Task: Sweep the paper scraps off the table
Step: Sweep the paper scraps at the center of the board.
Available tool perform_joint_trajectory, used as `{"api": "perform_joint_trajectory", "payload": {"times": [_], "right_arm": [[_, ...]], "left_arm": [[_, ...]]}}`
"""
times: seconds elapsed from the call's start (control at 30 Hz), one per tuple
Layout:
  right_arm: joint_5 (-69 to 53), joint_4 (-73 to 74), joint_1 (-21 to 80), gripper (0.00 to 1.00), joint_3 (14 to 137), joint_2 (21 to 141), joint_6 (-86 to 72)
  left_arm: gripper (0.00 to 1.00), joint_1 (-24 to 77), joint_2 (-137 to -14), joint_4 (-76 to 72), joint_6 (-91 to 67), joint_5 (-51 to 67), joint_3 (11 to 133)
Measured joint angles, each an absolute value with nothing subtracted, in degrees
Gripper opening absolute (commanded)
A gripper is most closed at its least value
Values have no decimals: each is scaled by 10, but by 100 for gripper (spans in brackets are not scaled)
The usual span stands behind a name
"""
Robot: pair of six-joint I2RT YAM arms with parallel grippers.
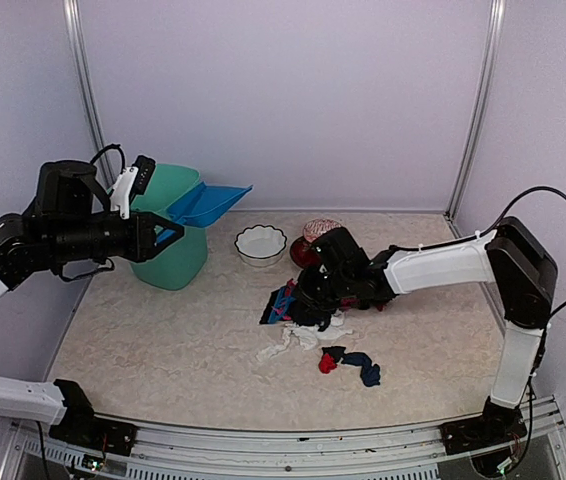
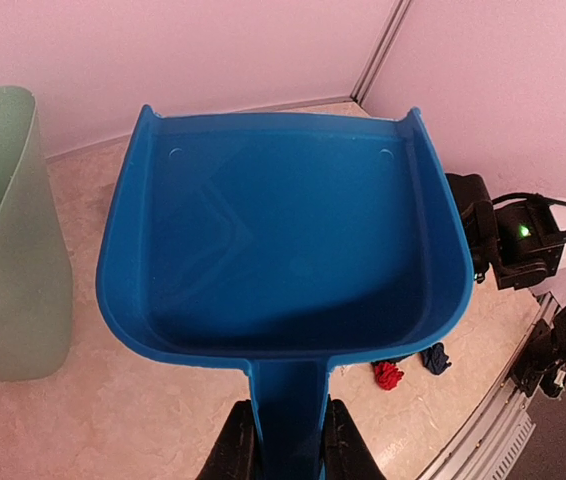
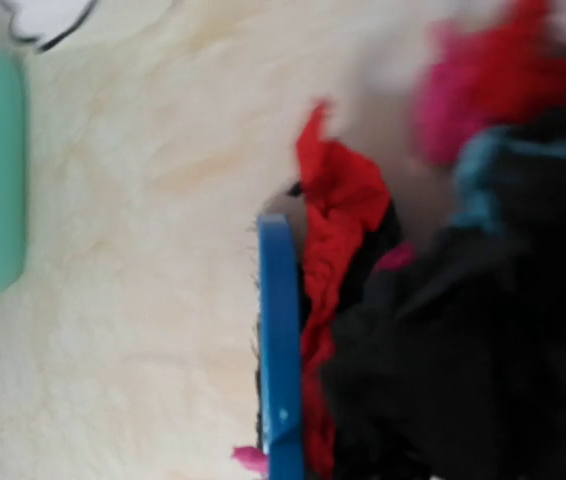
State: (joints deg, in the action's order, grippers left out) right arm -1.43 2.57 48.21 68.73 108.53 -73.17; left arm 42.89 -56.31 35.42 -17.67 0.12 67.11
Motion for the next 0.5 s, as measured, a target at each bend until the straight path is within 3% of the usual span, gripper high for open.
{"api": "perform_joint_trajectory", "payload": {"times": [0.5], "right_arm": [[43, 117, 444, 0, 528, 893, -727]], "left_arm": [[0, 491, -599, 351, -180, -31, 671]]}}
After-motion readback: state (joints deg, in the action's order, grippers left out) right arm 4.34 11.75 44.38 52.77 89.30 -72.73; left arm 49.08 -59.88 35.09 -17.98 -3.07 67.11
